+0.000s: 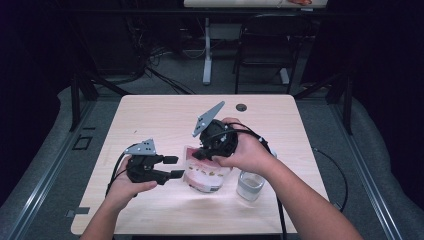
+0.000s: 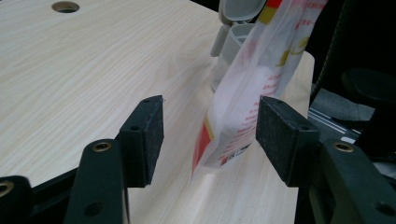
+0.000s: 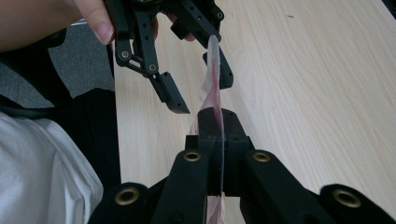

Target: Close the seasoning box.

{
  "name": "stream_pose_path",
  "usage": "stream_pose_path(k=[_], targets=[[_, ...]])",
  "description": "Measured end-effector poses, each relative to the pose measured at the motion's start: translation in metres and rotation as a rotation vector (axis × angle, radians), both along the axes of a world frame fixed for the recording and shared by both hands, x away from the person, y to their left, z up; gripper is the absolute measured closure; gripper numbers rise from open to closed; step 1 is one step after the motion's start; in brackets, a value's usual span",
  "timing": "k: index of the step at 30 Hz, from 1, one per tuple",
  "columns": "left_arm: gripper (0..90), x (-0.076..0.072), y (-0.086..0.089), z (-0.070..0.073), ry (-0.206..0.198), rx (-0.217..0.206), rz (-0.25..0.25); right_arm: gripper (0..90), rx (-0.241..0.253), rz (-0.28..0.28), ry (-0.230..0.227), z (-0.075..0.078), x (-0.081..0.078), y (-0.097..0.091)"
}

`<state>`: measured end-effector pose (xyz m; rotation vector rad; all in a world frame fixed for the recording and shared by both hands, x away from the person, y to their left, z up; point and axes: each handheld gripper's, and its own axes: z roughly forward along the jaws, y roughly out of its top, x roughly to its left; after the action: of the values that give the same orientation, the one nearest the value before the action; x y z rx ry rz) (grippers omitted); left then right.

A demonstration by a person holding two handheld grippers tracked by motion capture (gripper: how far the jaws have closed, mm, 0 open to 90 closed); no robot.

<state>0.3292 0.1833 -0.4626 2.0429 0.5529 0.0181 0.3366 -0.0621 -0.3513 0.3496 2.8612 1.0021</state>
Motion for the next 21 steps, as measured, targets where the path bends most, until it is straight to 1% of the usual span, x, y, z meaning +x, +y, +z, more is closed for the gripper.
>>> stream_pose_path(k=[3, 4, 7, 14, 17, 20, 21], targets=[[41.6, 0.000, -0.003, -0.003, 0.006, -0.001, -0.012, 90.0, 0.002, 0.003, -0.001, 0.000, 0.000, 0.000], [41.3, 0.000, -0.004, -0.003, 0.005, 0.009, -0.018, 90.0, 0.002, 0.003, 0.000, 0.000, 0.000, -0.001], [41.3, -0.001, -0.008, -0.005, -0.004, 0.019, -0.033, 90.0, 0.003, 0.007, 0.002, 0.001, 0.000, -0.001], [41.2, -0.004, -0.017, -0.008, -0.008, 0.027, -0.059, 90.0, 0.014, 0.012, -0.010, 0.006, -0.002, -0.001], [41.3, -0.005, -0.021, -0.010, -0.015, 0.046, -0.066, 90.0, 0.013, 0.015, -0.016, 0.008, -0.003, -0.001], [41.6, -0.005, -0.025, -0.013, -0.001, 0.036, -0.074, 90.0, 0.012, 0.019, -0.015, 0.009, -0.004, -0.001], [41.9, -0.006, -0.026, -0.014, 0.001, 0.047, -0.079, 90.0, 0.009, 0.021, -0.019, 0.009, -0.004, -0.001]])
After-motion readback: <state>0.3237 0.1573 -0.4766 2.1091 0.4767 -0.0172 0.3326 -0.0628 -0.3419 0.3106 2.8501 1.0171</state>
